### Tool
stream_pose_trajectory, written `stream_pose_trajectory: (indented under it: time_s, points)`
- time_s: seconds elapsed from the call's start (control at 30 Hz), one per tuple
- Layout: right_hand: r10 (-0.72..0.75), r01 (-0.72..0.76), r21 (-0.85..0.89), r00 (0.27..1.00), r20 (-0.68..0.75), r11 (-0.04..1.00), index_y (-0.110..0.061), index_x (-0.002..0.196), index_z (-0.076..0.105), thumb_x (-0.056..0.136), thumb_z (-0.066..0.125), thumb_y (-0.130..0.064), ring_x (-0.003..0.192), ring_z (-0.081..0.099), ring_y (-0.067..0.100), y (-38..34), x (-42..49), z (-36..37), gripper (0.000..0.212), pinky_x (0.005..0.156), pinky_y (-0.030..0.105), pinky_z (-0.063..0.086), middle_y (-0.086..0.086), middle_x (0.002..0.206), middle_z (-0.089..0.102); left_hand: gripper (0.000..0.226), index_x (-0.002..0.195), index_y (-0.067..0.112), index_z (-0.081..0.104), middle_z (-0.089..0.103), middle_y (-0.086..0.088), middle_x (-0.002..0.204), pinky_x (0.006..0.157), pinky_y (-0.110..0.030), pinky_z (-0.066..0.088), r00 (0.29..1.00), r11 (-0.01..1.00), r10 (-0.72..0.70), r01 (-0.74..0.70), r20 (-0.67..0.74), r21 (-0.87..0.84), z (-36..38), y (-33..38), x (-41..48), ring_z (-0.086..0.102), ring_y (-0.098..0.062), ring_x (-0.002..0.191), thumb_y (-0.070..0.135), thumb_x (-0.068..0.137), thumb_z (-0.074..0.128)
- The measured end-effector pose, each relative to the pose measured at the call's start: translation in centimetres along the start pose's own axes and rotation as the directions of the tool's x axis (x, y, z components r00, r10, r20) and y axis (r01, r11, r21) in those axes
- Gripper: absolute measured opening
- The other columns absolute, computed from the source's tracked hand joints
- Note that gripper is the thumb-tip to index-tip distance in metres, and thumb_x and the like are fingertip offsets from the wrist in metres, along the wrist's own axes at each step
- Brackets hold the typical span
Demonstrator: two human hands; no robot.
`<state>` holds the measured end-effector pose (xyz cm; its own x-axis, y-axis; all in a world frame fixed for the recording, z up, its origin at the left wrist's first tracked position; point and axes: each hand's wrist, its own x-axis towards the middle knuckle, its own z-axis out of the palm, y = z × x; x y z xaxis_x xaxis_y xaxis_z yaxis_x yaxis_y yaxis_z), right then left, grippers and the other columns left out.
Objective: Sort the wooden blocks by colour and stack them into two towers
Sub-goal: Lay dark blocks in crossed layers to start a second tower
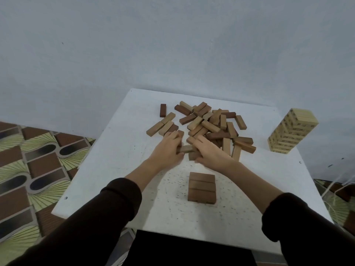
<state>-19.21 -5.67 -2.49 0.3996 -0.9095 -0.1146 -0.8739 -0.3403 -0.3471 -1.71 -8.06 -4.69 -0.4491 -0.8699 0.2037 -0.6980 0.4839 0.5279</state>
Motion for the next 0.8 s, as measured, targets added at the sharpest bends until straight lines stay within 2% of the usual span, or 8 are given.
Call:
stream_pose_trajectory:
  time_s: [0.03, 0.1, 0.2, 0.3, 0.43, 0.6, 0.7, 0.8]
  points:
    - [0.005, -0.005, 0.002, 1.0, -0.009, 1.0, -0.008, 0.133, 0.042, 0.079, 0.071, -0.007, 0.112, 0.045, 0.019, 0.0, 0.3, 0.0, 0.062, 0.092, 0.031, 0.041, 0.006, 0.125, 0.041, 0.03, 0.067, 0.023, 0.038, 0.043, 0.002, 0.089, 0.073, -0.028, 0.039, 1.0, 1.0, -0.009, 0.009, -0.004, -0.024, -0.1, 0.0, -0.1, 0.038, -0.016, 0.089, 0.011, 0.077, 0.064]
    - [0.021, -0.023, -0.059, 0.999, -0.036, 0.998, -0.012, 0.137, 0.039, 0.081, 0.071, -0.011, 0.116, 0.047, 0.023, -0.2, 0.5, 0.0, 0.065, 0.091, 0.037, 0.045, 0.005, 0.132, 0.039, 0.022, 0.079, 0.021, 0.046, 0.042, 0.003, 0.09, 0.075, -0.027, 0.037, 1.0, 0.998, -0.015, 0.013, -0.021, -0.066, -0.2, -0.1, -0.4, 0.038, -0.017, 0.091, 0.01, 0.076, 0.065]
    - [0.052, -0.064, -0.293, 0.997, -0.048, 0.954, -0.015, 0.133, 0.045, 0.088, 0.064, -0.025, 0.109, 0.053, 0.026, -0.7, 0.7, -0.3, 0.05, 0.081, 0.039, 0.05, 0.005, 0.127, 0.042, 0.029, 0.105, 0.014, 0.058, 0.044, 0.004, 0.095, 0.081, -0.027, 0.038, 0.998, 0.998, -0.005, 0.001, -0.063, -0.061, 0.2, -0.7, -1.0, 0.038, -0.019, 0.097, 0.013, 0.077, 0.067]
    - [0.022, -0.042, -0.412, 0.998, -0.053, 0.91, -0.015, 0.124, 0.053, 0.092, 0.058, -0.031, 0.1, 0.056, 0.026, -1.1, 0.8, -0.4, 0.036, 0.074, 0.035, 0.05, 0.003, 0.12, 0.045, 0.028, 0.101, 0.007, 0.063, 0.046, -0.003, 0.096, 0.079, -0.024, 0.033, 0.992, 0.999, -0.003, -0.001, -0.125, -0.034, 0.4, -1.1, -1.7, 0.035, -0.018, 0.092, 0.017, 0.078, 0.073]
    - [-0.069, 0.054, -0.324, 0.997, -0.034, 0.944, -0.017, 0.112, 0.06, 0.094, 0.055, -0.022, 0.096, 0.055, 0.025, -1.2, 1.2, -0.3, 0.02, 0.067, 0.03, 0.037, 0.001, 0.116, 0.046, 0.028, 0.084, 0.002, 0.063, 0.045, -0.005, 0.098, 0.077, -0.025, 0.034, 0.987, 0.999, -0.022, 0.016, -0.159, -0.037, 0.9, -1.6, -2.6, 0.038, -0.02, 0.092, 0.025, 0.077, 0.077]
    - [-0.17, 0.165, -0.067, 0.983, -0.066, 0.984, -0.013, 0.103, 0.068, 0.085, 0.061, -0.003, 0.09, 0.05, 0.019, -1.1, 1.5, 0.4, 0.022, 0.074, 0.036, 0.047, 0.003, 0.111, 0.049, 0.044, 0.102, 0.01, 0.066, 0.038, -0.005, 0.125, 0.091, -0.03, 0.044, 0.993, 0.975, -0.107, 0.095, -0.048, -0.202, 0.4, -2.0, -3.0, 0.042, -0.023, 0.109, 0.038, 0.071, 0.08]
    - [-0.109, 0.118, 0.137, 0.992, -0.07, 0.984, -0.005, 0.103, 0.066, 0.079, 0.06, 0.008, 0.088, 0.051, 0.022, -1.0, 1.7, 0.5, 0.028, 0.074, 0.03, 0.044, 0.009, 0.107, 0.048, 0.05, 0.106, 0.017, 0.062, 0.031, 0.0, 0.132, 0.089, -0.016, 0.042, 0.99, 0.939, -0.134, 0.141, 0.044, -0.313, -0.4, -2.5, -3.1, 0.047, -0.012, 0.107, 0.032, 0.065, 0.086]
    - [0.031, -0.019, 0.301, 0.999, -0.036, 0.953, -0.009, 0.114, 0.054, 0.072, 0.075, -0.004, 0.084, 0.048, 0.014, -1.2, 1.7, 0.3, 0.047, 0.066, 0.013, 0.037, -0.001, 0.109, 0.037, 0.062, 0.112, 0.027, 0.053, 0.037, 0.004, 0.127, 0.072, -0.004, 0.038, 0.991, 0.937, -0.107, 0.127, 0.077, -0.326, -1.2, -2.6, -2.9, 0.048, 0.0, 0.087, 0.021, 0.062, 0.088]
